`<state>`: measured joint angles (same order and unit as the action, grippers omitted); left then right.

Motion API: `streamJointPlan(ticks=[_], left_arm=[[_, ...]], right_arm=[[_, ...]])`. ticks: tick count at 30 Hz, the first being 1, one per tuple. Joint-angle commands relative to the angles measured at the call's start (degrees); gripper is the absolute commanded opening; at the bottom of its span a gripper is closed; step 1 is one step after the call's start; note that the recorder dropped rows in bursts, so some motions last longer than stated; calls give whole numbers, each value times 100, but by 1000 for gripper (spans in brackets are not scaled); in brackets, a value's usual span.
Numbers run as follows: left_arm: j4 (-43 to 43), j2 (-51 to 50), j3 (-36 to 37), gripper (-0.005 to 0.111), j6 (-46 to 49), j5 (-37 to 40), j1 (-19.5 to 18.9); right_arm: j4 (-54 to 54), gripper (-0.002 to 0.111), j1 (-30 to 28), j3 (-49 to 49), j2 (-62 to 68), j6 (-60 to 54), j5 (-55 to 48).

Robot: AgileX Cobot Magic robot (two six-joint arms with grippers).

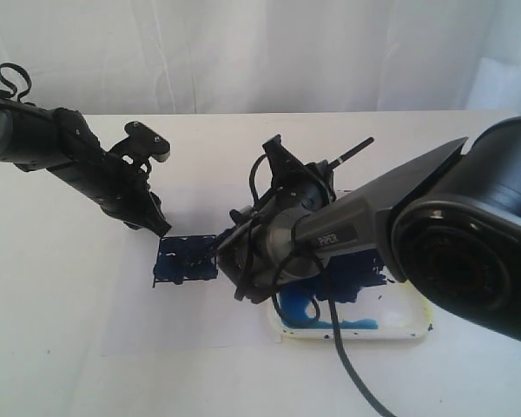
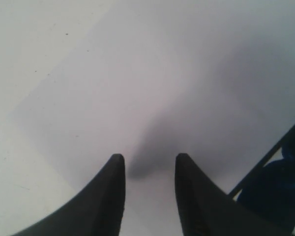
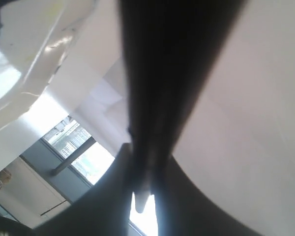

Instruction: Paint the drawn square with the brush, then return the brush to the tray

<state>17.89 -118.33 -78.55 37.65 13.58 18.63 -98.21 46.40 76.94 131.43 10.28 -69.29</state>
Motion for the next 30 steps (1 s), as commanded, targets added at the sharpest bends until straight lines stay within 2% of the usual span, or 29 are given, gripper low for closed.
streamJointPlan(ticks=[1,19,30], left_arm=[[-33,-1,31,40,24,254,-19],[-33,-1,31,40,62,254,-19],[-33,-1,31,40,114,254,-19]], right_arm=[[32,0,-48,255,4,-179,-67],[341,0,-61,265,199,-204,-67],[-22,0,-50,339,381,-294,-67]])
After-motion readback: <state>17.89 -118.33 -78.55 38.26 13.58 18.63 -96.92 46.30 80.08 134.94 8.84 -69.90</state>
